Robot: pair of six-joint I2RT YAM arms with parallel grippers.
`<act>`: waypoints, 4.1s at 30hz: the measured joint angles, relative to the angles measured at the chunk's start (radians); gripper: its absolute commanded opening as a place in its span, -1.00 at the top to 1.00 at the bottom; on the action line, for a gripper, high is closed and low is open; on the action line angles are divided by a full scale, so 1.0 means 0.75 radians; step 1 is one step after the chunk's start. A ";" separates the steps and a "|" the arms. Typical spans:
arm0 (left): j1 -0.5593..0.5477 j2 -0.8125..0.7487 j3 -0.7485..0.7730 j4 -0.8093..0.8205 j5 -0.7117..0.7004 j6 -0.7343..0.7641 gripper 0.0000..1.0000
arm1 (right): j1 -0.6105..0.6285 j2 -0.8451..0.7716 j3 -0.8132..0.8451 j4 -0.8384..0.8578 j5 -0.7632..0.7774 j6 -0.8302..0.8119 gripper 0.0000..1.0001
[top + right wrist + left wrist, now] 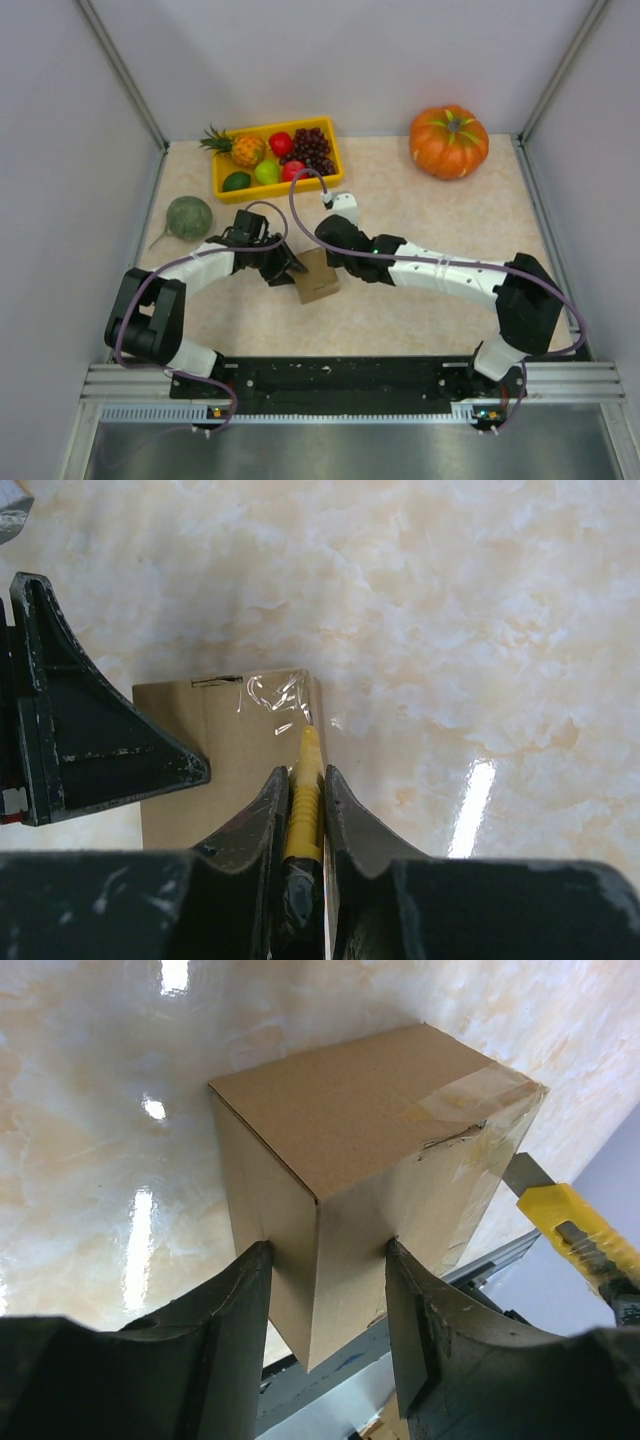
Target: Unpack the express box
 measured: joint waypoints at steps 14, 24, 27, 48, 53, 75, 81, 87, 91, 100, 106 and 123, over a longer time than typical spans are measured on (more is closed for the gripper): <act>0.022 0.003 -0.027 0.037 0.036 -0.075 0.28 | 0.039 -0.024 -0.029 -0.043 0.017 -0.027 1.00; 0.030 0.009 -0.028 0.040 0.050 -0.075 0.30 | 0.043 -0.113 -0.096 -0.097 -0.067 -0.036 1.00; 0.031 0.010 -0.028 0.040 0.052 -0.076 0.31 | 0.043 -0.137 -0.098 -0.130 -0.091 -0.036 1.00; 0.037 0.017 -0.028 0.043 0.065 -0.076 0.33 | 0.043 -0.172 -0.098 -0.238 -0.192 -0.044 1.00; 0.037 0.017 -0.028 0.044 0.066 -0.077 0.33 | 0.043 -0.172 -0.098 -0.244 -0.197 -0.043 1.00; 0.036 0.017 -0.028 0.045 0.067 -0.082 0.34 | 0.051 -0.237 -0.097 -0.357 -0.308 0.006 1.00; 0.036 0.002 -0.028 0.044 0.056 -0.046 0.11 | 0.051 -0.250 -0.062 -0.386 -0.300 -0.003 1.00; 0.038 -0.077 -0.025 0.014 0.001 0.055 -0.46 | 0.032 -0.345 0.039 -0.389 -0.276 -0.025 1.00; 0.041 -0.160 0.003 -0.008 -0.008 0.111 -0.51 | -0.044 -0.361 0.072 -0.323 -0.277 -0.041 1.00; 0.024 -0.360 0.022 -0.035 0.060 0.267 0.10 | -0.248 -0.076 0.118 -0.084 -0.387 -0.103 1.00; -0.194 -0.518 -0.087 -0.089 0.079 0.447 0.22 | -0.293 0.191 0.283 -0.016 -0.488 -0.174 1.00; -0.290 -0.322 -0.191 -0.114 0.061 0.503 0.34 | -0.310 0.337 0.329 -0.038 -0.703 -0.269 1.00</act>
